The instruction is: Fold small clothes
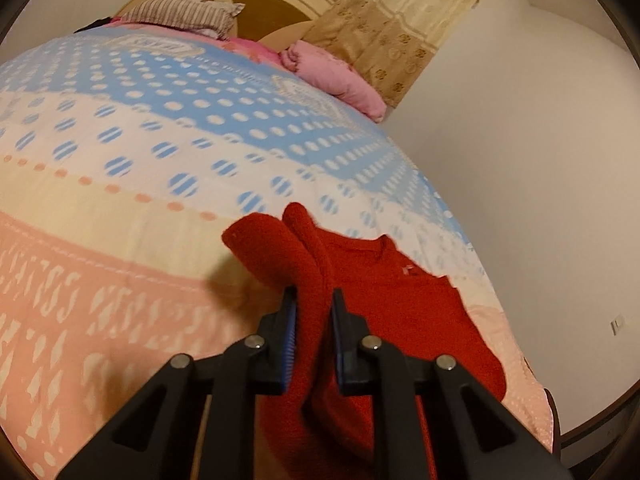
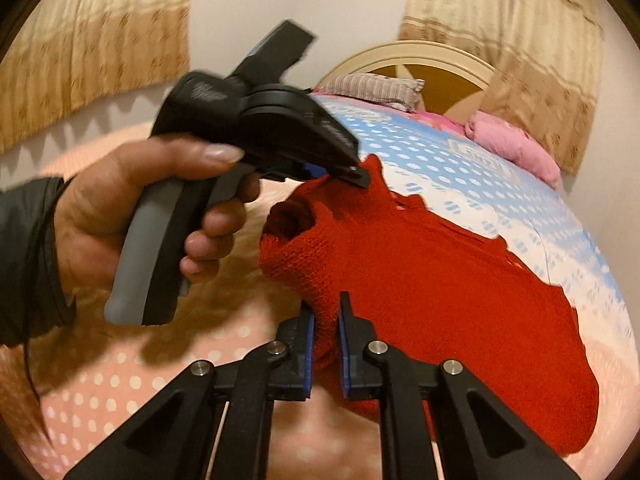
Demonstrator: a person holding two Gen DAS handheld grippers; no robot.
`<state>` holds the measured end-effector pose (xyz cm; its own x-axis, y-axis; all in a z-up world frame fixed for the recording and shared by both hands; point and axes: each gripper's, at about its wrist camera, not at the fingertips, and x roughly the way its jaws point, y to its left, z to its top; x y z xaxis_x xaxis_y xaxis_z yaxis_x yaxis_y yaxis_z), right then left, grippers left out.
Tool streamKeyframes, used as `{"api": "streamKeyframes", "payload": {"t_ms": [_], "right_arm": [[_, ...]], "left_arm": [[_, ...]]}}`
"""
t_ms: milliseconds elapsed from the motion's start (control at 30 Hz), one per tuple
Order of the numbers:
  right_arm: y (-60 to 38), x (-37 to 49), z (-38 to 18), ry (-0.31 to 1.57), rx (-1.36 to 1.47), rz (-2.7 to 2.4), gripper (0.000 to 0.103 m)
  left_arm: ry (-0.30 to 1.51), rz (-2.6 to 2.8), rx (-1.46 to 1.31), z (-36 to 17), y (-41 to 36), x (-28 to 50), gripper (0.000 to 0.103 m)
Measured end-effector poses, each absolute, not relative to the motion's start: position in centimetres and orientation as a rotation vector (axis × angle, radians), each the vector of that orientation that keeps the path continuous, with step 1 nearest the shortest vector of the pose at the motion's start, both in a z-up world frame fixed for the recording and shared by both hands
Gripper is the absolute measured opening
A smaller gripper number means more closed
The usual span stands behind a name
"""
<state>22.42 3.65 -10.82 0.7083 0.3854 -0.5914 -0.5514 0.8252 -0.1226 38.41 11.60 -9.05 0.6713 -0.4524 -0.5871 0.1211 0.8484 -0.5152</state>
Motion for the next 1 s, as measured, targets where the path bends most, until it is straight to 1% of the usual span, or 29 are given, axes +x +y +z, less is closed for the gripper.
{"api": "streamKeyframes", "payload": {"t_ms": [467, 1000], "right_arm": [[-4.2, 22.6, -9.1, 0.568, -0.060, 0.462, 0.008], [-11.2, 22.1, -9.9, 0.573, 0.112, 0.381, 0.008]], "left_arm": [[0.732, -0.426, -0.425, -4.8, 4.6, 40.0, 0.016], [0.776, -0.522, -0.325, -4.5, -4.7, 41.8, 0.015]]}}
